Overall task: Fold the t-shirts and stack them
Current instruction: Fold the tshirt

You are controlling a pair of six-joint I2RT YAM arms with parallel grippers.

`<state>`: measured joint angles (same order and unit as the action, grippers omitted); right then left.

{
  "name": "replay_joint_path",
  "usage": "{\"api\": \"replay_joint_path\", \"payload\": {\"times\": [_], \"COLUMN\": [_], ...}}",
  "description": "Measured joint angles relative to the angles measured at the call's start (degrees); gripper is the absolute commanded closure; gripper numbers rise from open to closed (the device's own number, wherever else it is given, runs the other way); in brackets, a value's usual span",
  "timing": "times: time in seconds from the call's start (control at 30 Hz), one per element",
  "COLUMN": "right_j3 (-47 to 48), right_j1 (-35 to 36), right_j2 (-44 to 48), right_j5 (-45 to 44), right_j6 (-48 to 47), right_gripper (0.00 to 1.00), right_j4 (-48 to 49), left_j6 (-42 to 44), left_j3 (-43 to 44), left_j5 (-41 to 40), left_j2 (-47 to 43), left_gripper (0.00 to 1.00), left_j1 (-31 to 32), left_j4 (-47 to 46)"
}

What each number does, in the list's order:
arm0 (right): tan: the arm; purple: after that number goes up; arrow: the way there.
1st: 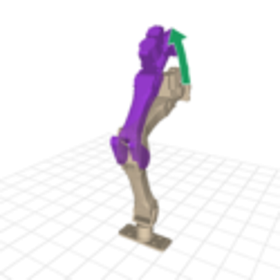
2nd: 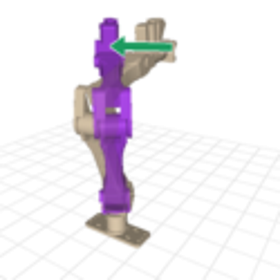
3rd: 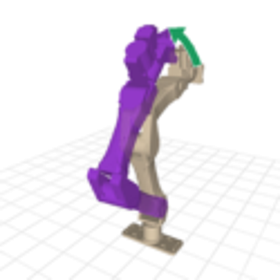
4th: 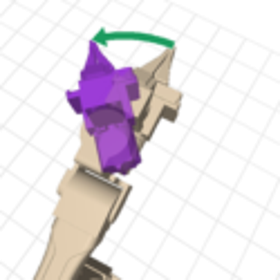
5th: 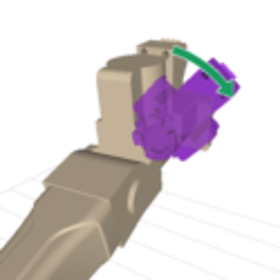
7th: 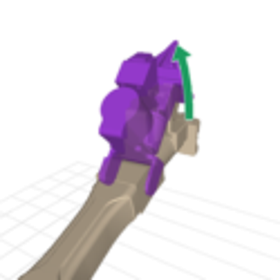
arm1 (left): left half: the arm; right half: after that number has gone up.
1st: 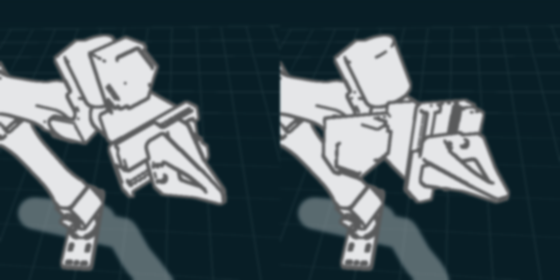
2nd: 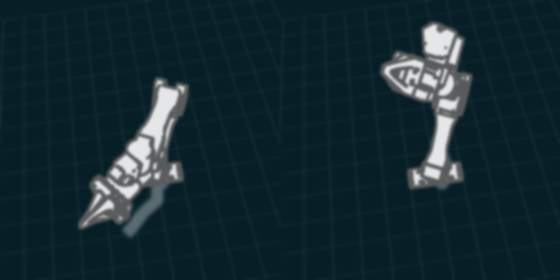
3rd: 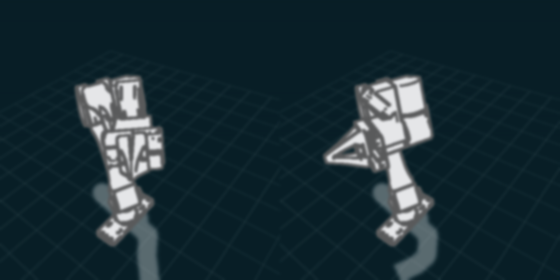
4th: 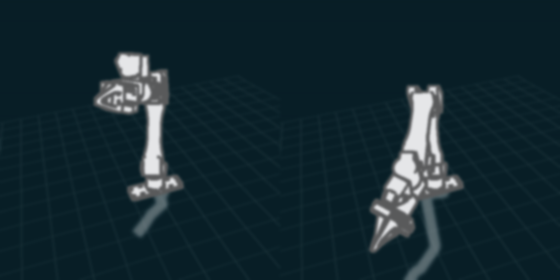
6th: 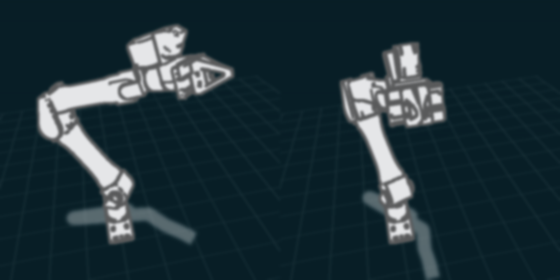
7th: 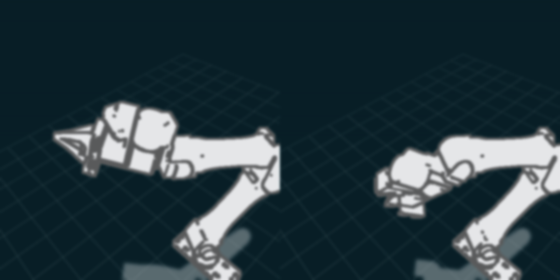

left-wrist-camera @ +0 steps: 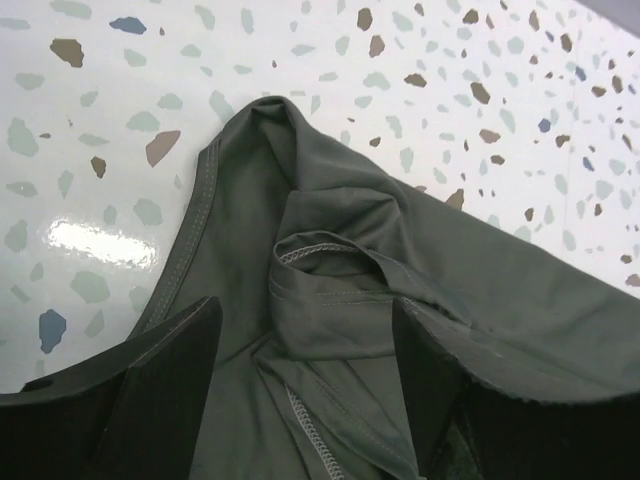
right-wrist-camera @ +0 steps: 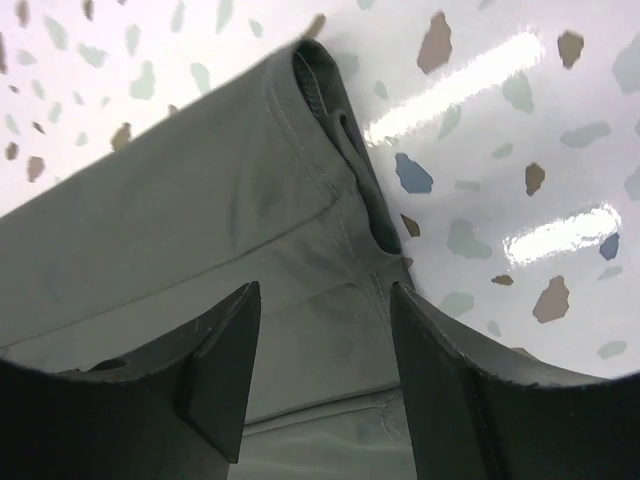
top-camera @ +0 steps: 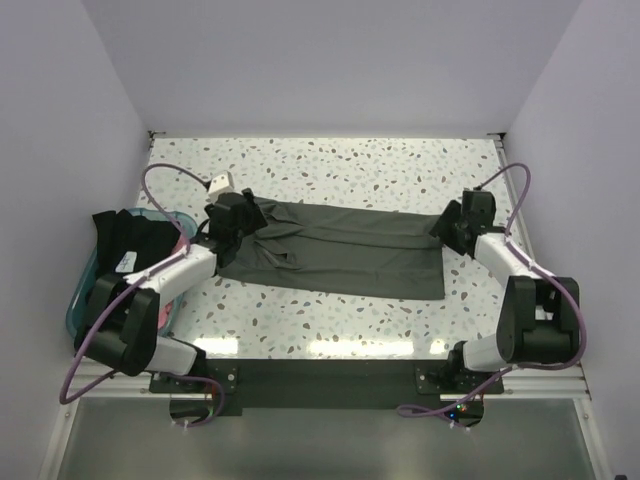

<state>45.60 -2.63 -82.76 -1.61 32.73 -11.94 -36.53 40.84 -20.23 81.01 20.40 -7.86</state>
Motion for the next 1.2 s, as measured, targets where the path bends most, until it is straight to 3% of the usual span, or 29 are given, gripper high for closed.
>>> {"api": "replay_joint_path", "payload": {"times": [0.2,0.37,0.67,0.97,1.07,1.2], "right_j3": [4.55,9.77,11.61,11.69,11.69,11.69], "right_j1": [2.19,4.87,4.83,4.83,4.83,4.83], "right_j2": [-0.35,-4.46,-8.7,-8.74,-8.74,-8.72], "right_j5": [-0.94,-2.51,-5.25,-6.43,-6.43,-6.45], "right_j6": [-1.79,-3.17,-4.44,-4.92,-4.92,-4.98], "right_gripper": [0.54,0.54,0.56,0.59,0.6,0.62], "right_j4": [-1.38,-2.23,-5.09,-5.51,-5.57,-5.64], "left_j6": [-0.59,-1.03,-3.41,-4.98,-5.11,-6.34], "left_j3": [10.23,19.5,21.38,19.52,19.56,19.58], "left_j5": [-2.08,-3.54,-2.34,0.7,1.16,1.86], "left_j2": [5.84,15.17,21.16,21.27,21.29,21.31], "left_gripper": [0.4,0.41,0.41,0.43,0.48,0.7], "left_j1": [0.92,2.16,2.45,2.93,2.93,2.93], "left_j4": [7.34,13.18,18.99,15.28,14.75,14.29]}}
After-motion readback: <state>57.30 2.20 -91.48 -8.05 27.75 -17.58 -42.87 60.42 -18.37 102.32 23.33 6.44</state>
